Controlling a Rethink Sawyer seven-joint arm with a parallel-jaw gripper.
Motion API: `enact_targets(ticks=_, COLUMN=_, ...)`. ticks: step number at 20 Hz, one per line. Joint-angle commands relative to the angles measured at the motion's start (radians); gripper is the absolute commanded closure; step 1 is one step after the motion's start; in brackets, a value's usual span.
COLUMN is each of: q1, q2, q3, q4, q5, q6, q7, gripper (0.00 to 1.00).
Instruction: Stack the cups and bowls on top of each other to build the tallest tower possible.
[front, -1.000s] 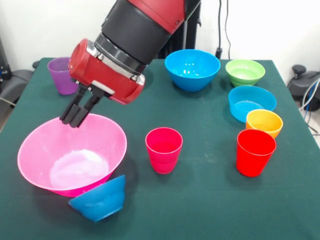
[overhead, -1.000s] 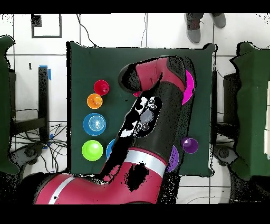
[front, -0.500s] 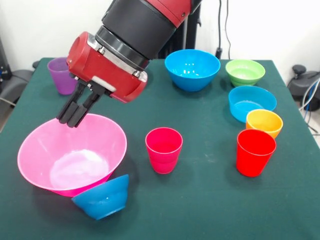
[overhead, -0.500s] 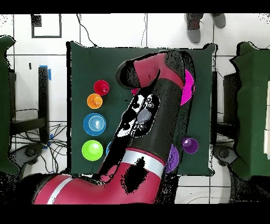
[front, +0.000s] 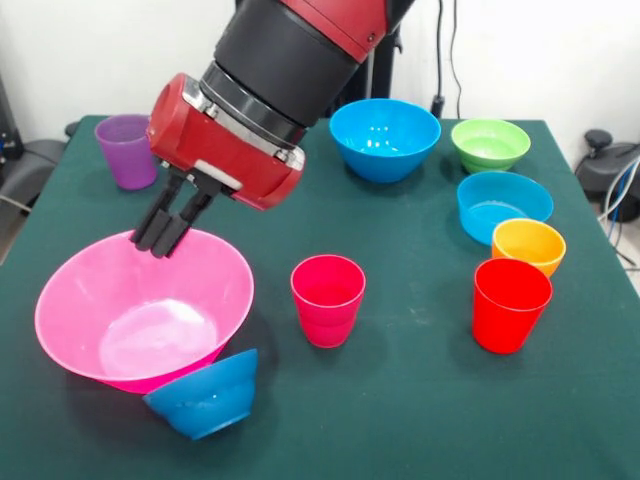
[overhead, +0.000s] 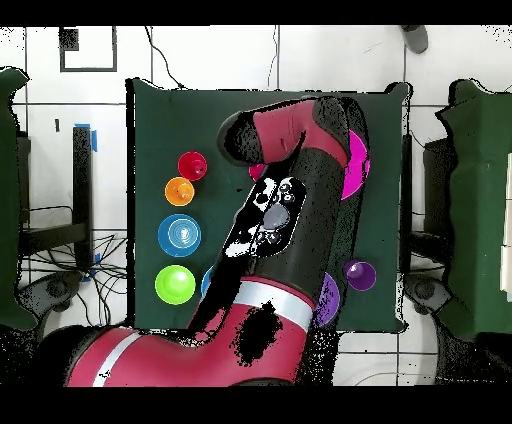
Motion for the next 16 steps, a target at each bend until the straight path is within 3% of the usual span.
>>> enact_targets(ticks=1, q1=-0.018, q2=0.083, q3=0.173, q4=-0.020, q5=0.062, q6=0.071, q7=0.051, gripper=1.00)
enact_targets(ticks=6, q1=-0.023, q2=0.098, q3=0.200, q4=-0.013, q5=0.112, q6=0.017, q7=0.102, gripper=1.00)
enact_targets(ticks=16, q1=-0.084, q2=0.083, q3=0.312, q4=0.058, q5=0.213, q6=-0.108, q7=0.096, gripper=1.00)
